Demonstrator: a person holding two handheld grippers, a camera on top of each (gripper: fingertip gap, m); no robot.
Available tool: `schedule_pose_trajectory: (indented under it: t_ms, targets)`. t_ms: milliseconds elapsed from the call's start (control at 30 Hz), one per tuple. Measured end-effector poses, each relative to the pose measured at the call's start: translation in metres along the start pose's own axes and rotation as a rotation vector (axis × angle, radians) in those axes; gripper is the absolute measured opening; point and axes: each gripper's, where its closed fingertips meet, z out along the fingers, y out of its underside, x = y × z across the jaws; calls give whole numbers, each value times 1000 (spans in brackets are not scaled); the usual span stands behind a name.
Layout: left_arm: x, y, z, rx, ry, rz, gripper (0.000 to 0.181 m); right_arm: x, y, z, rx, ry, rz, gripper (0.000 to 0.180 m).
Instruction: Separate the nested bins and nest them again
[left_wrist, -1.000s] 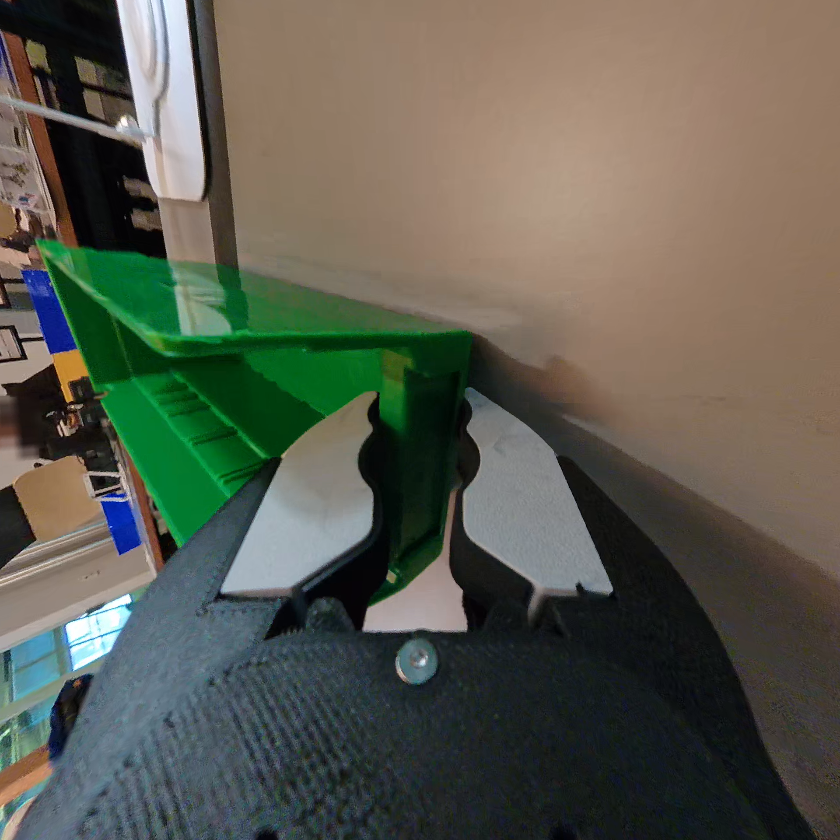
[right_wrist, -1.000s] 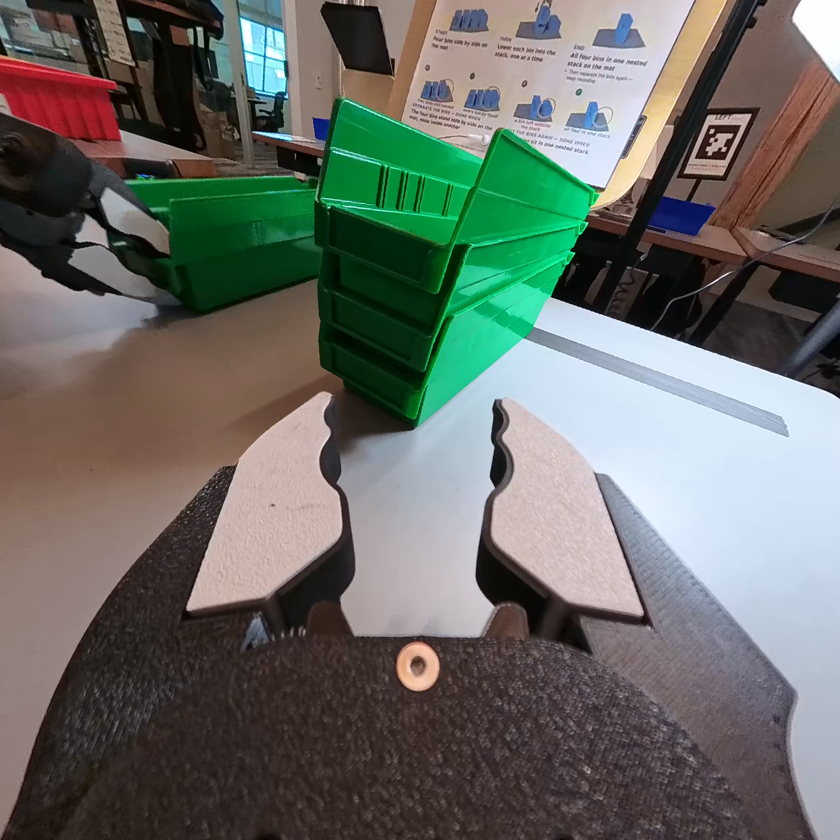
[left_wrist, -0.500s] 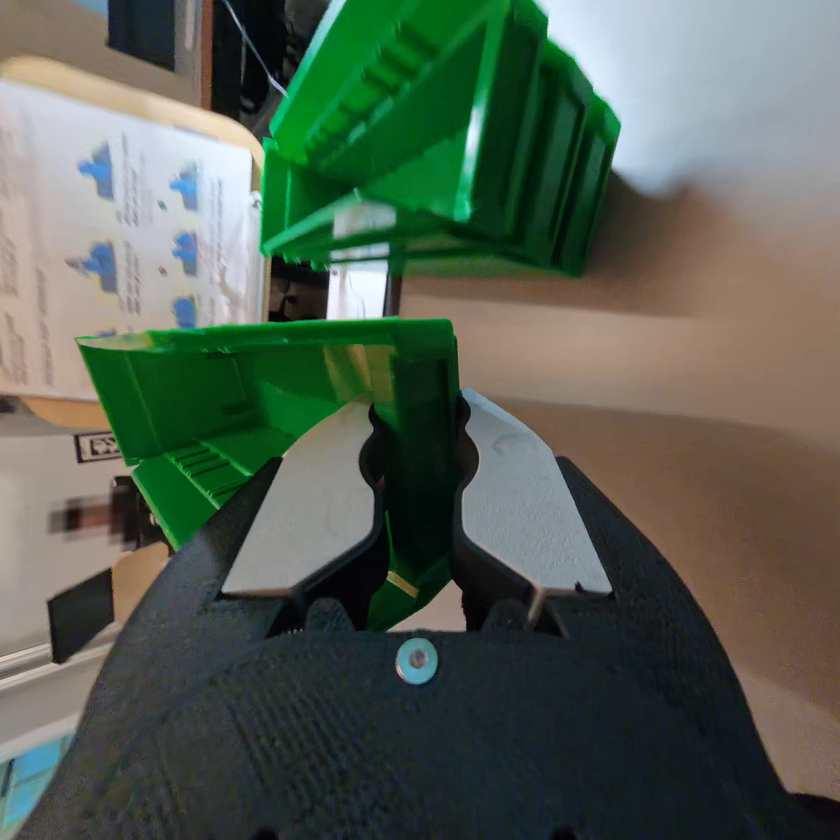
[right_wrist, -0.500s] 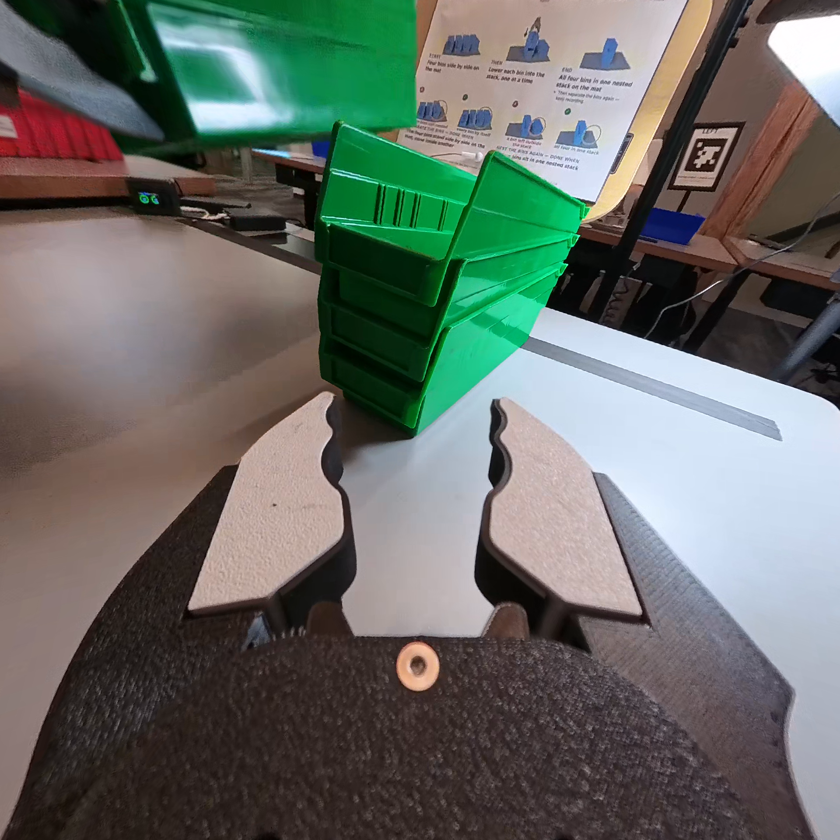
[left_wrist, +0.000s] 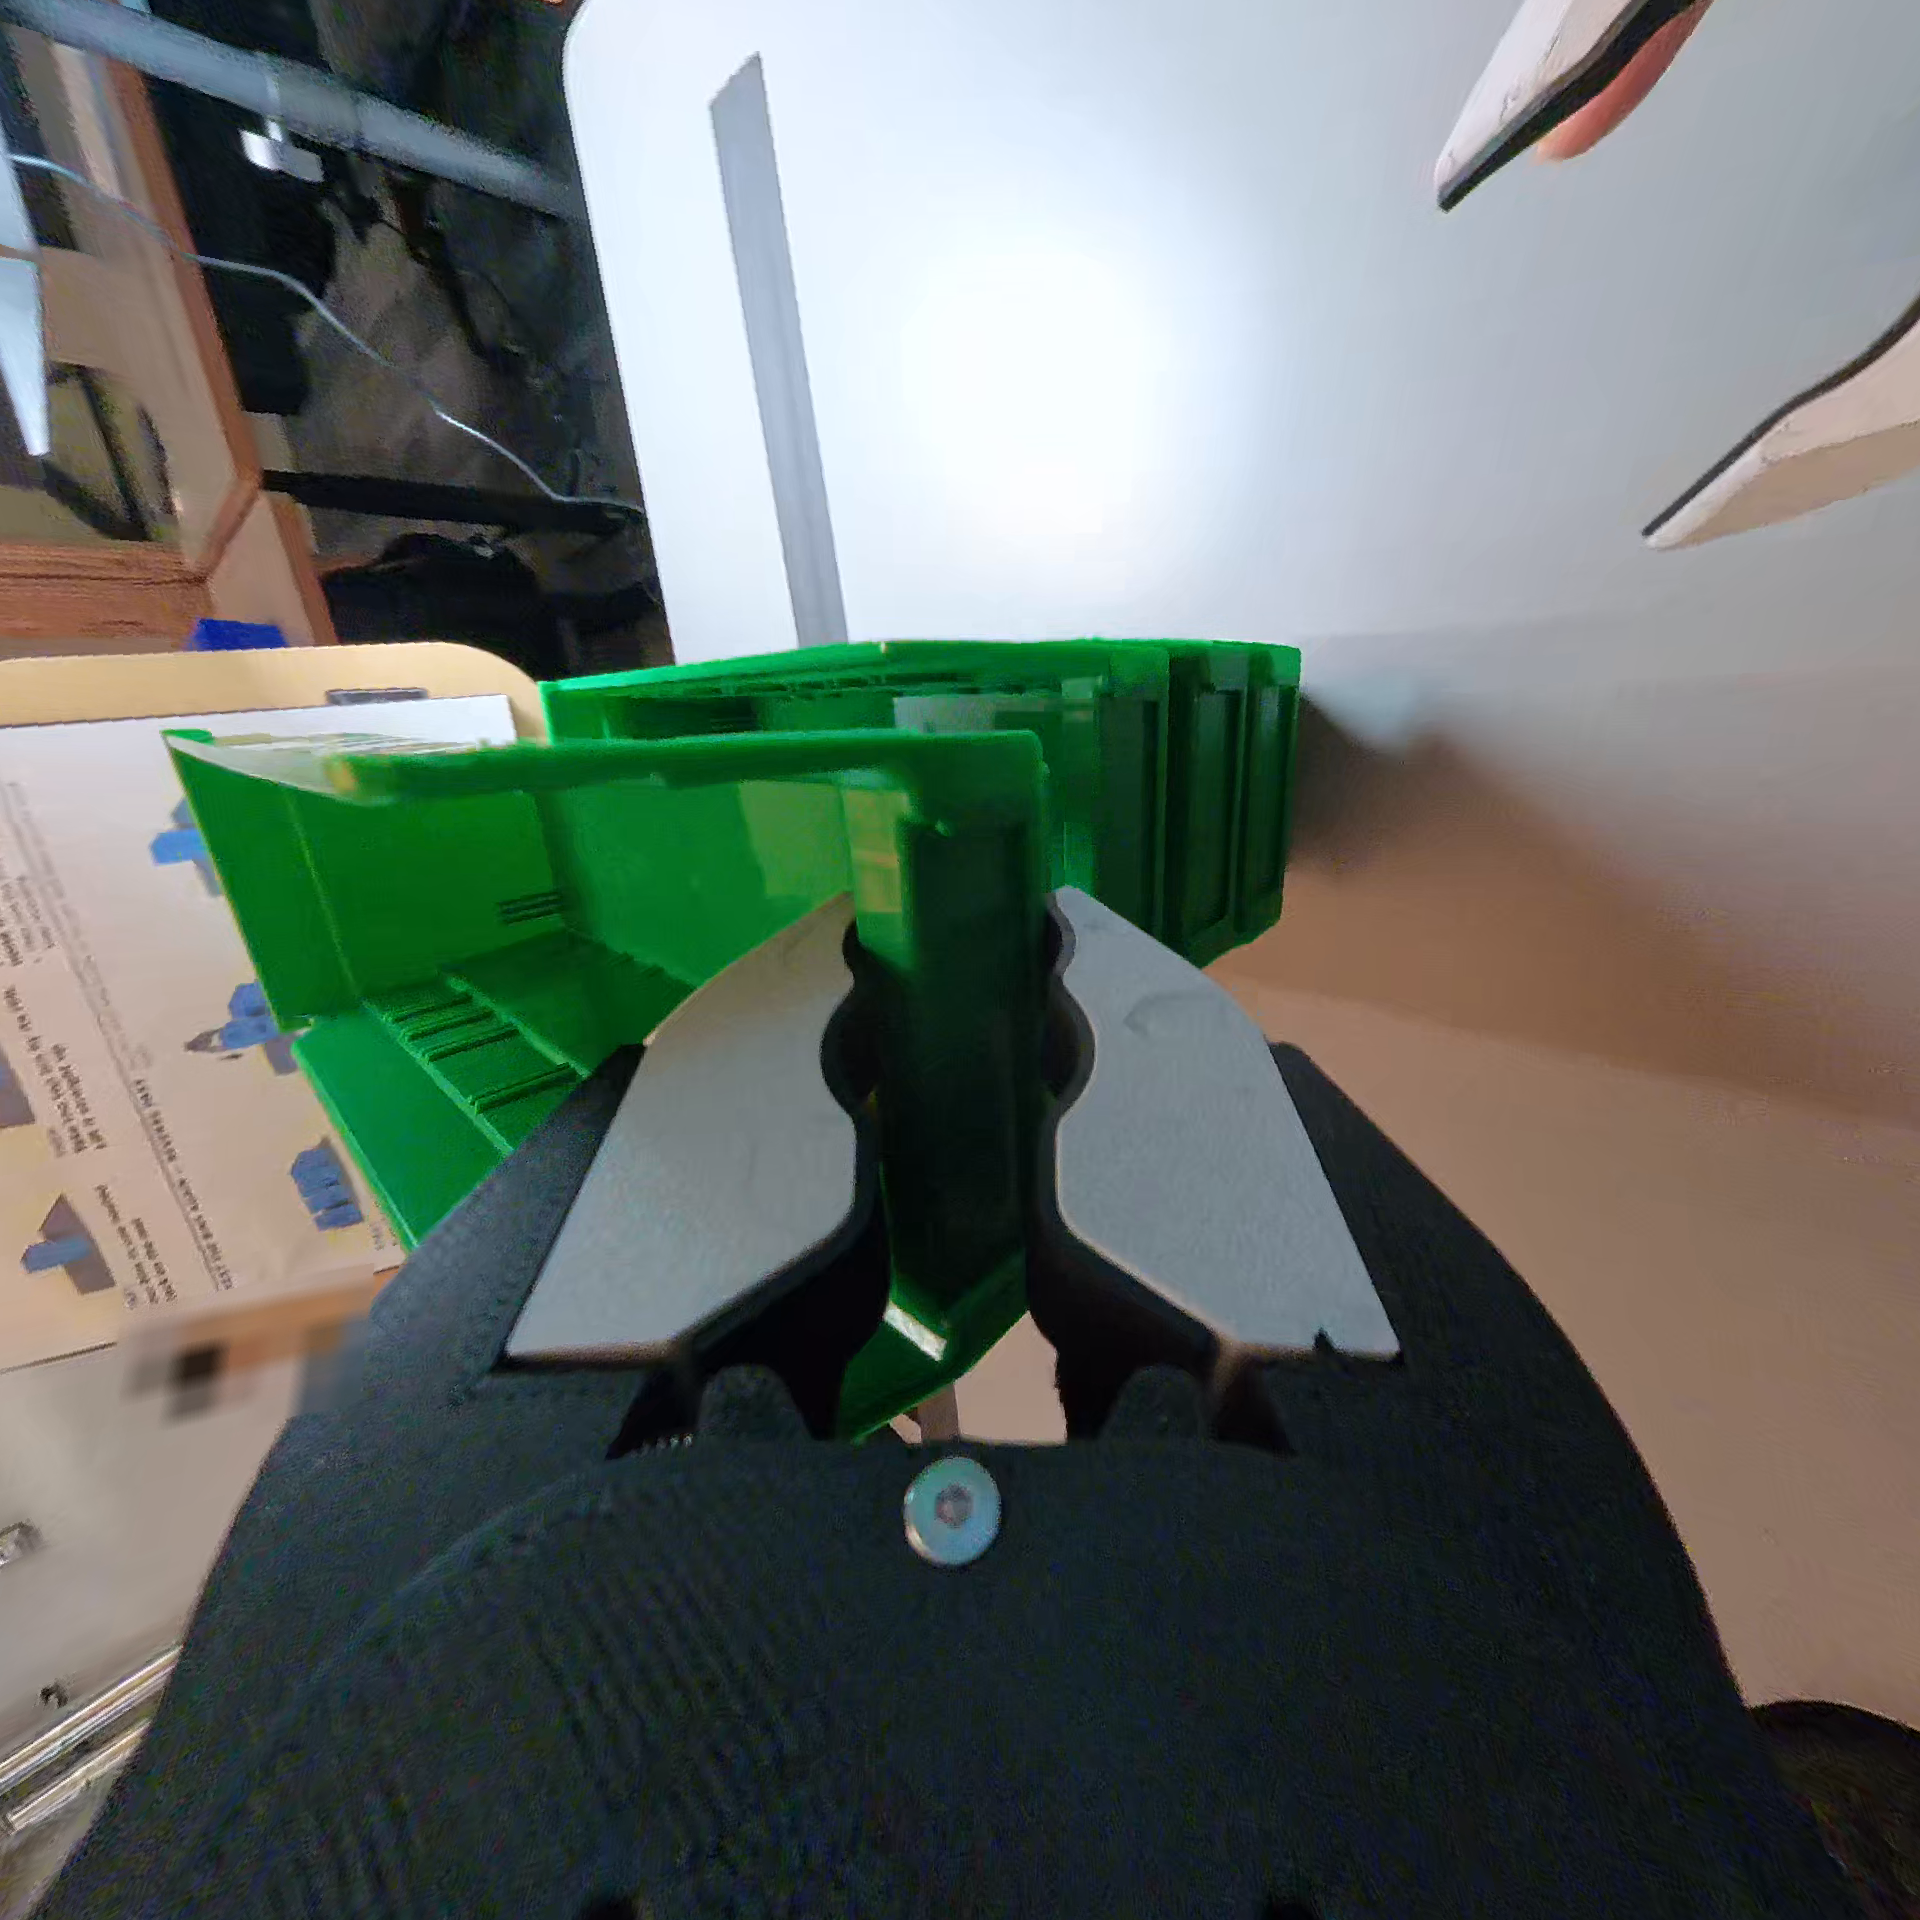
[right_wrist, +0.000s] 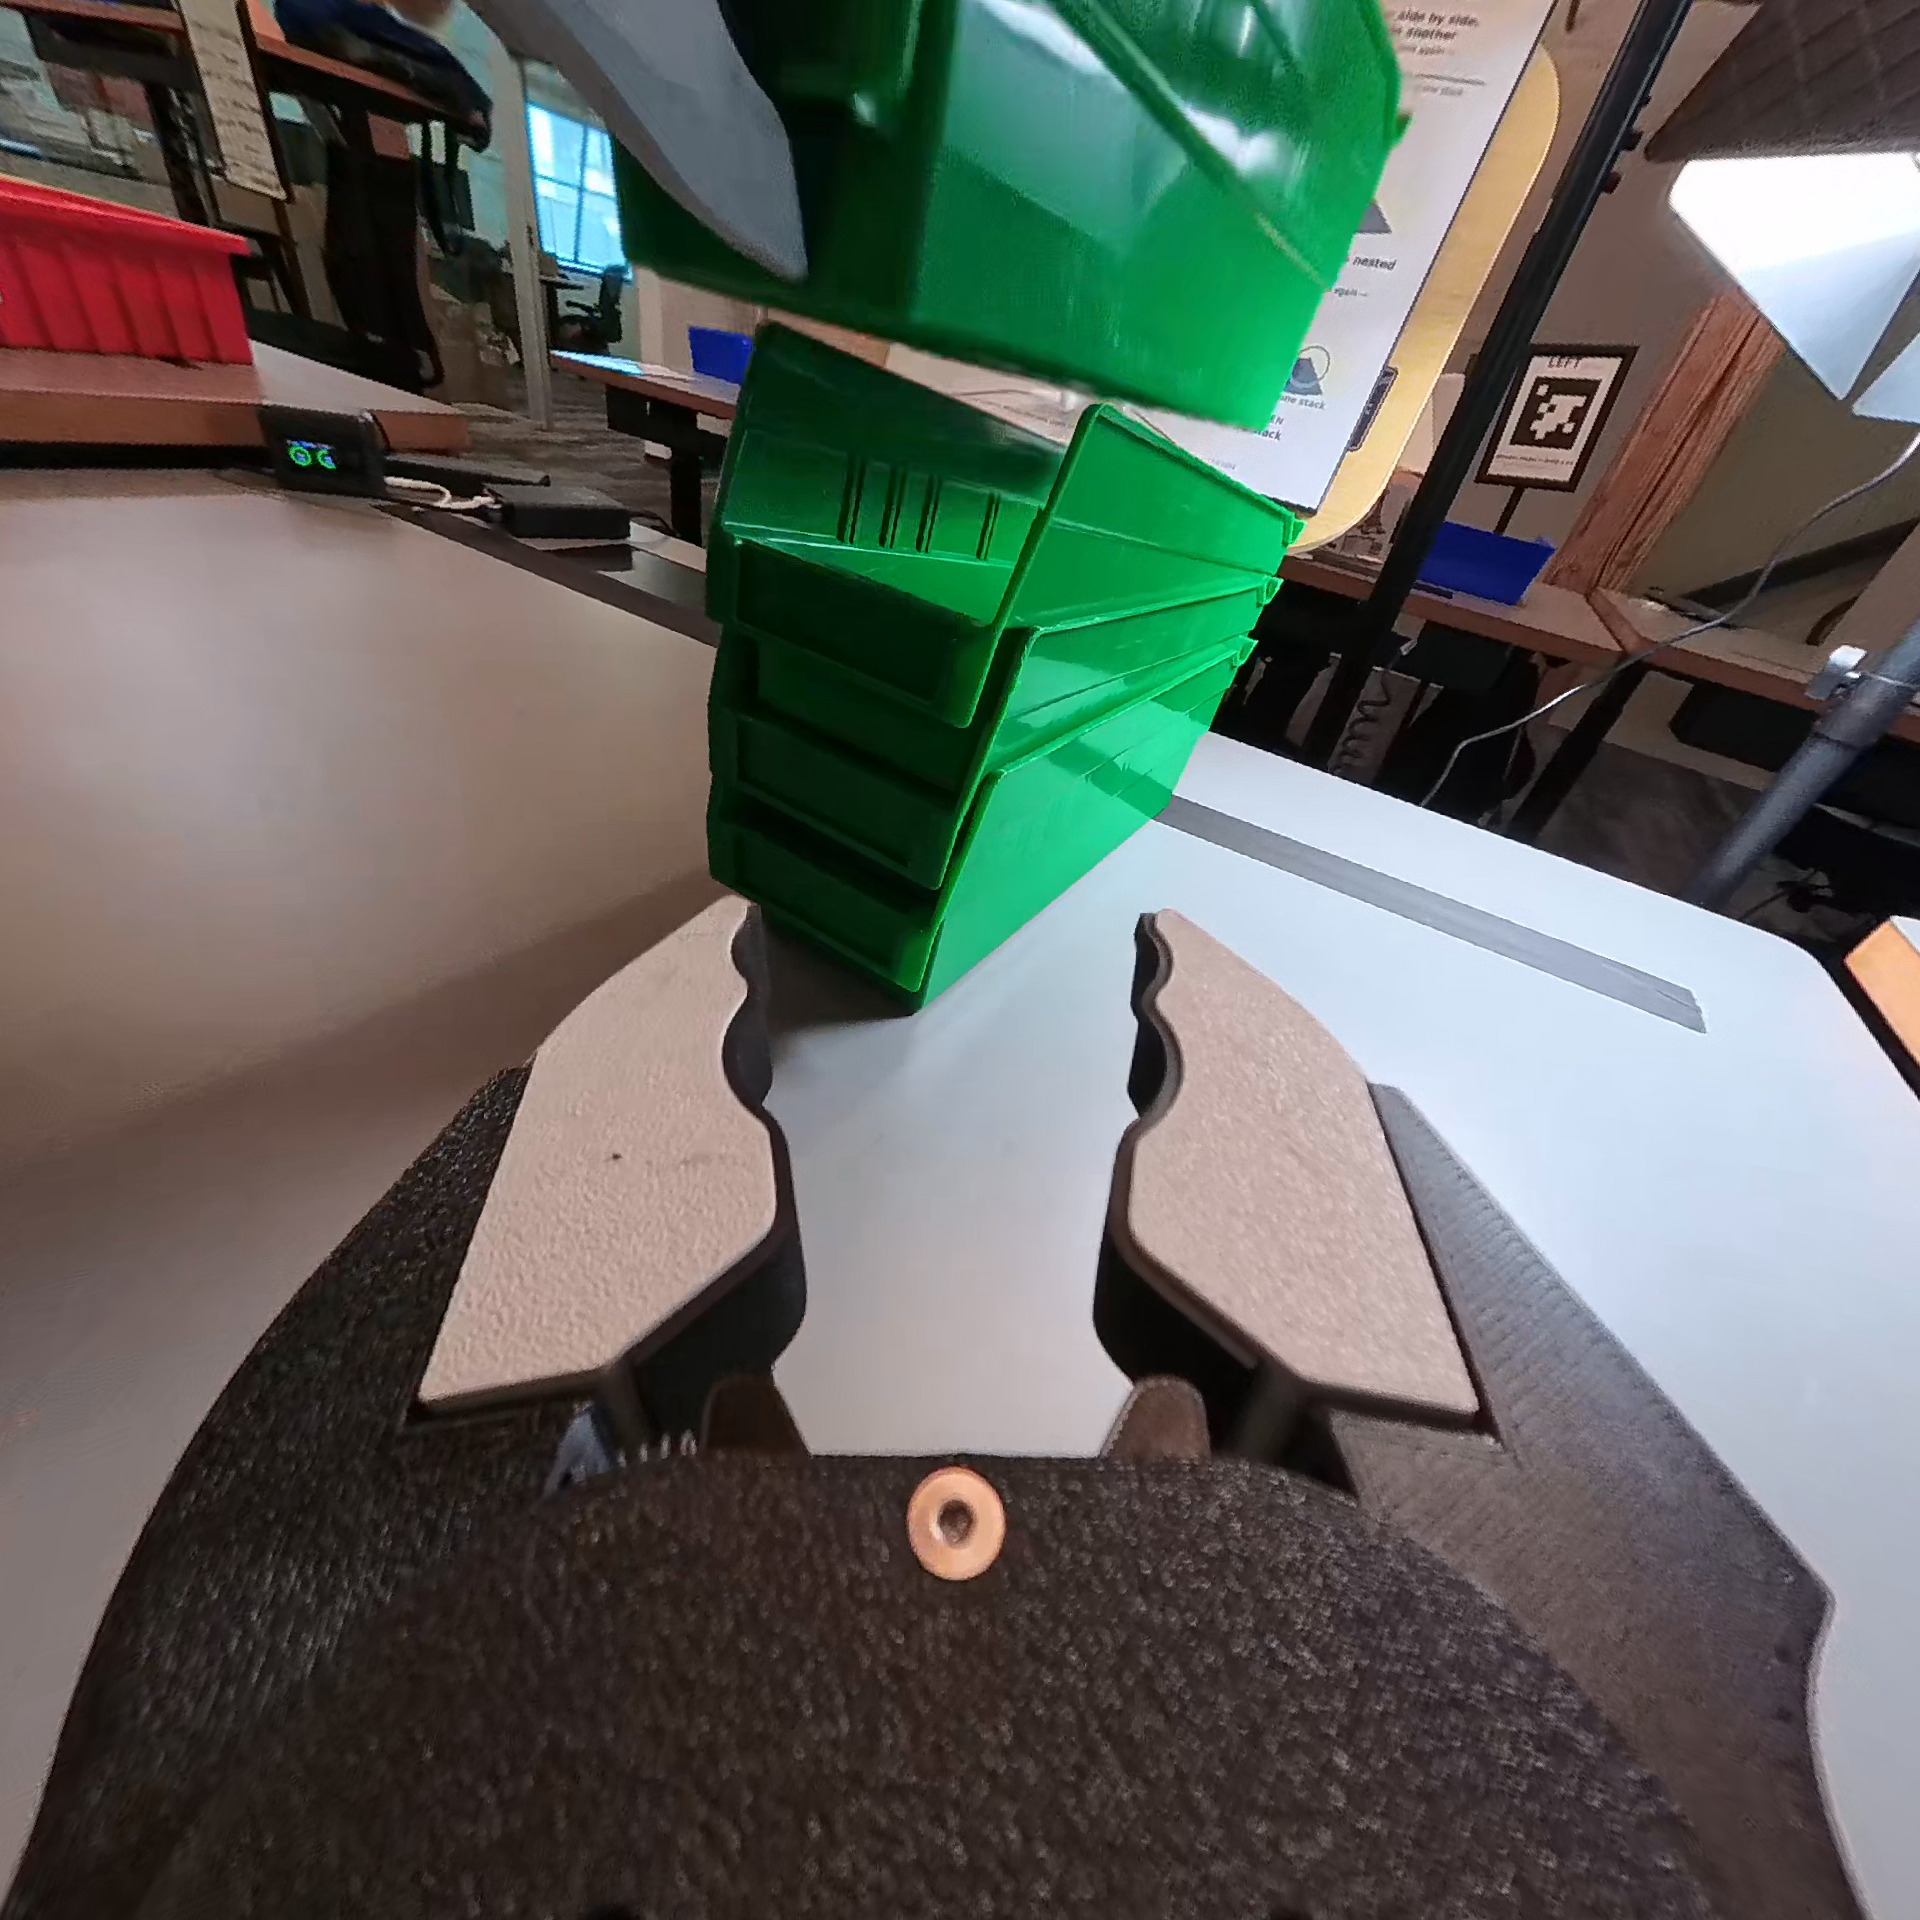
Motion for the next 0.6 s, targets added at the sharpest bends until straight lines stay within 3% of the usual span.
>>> schedule_pose_trajectory:
  t_ms: [300, 600]
  targets:
    - [5, 0, 39, -49, 80, -15, 30, 2, -5, -3, 21, 0, 15, 67]
    - [4, 1, 53, -9, 62, -40, 35, 0, -3, -3, 15, -9, 15, 66]
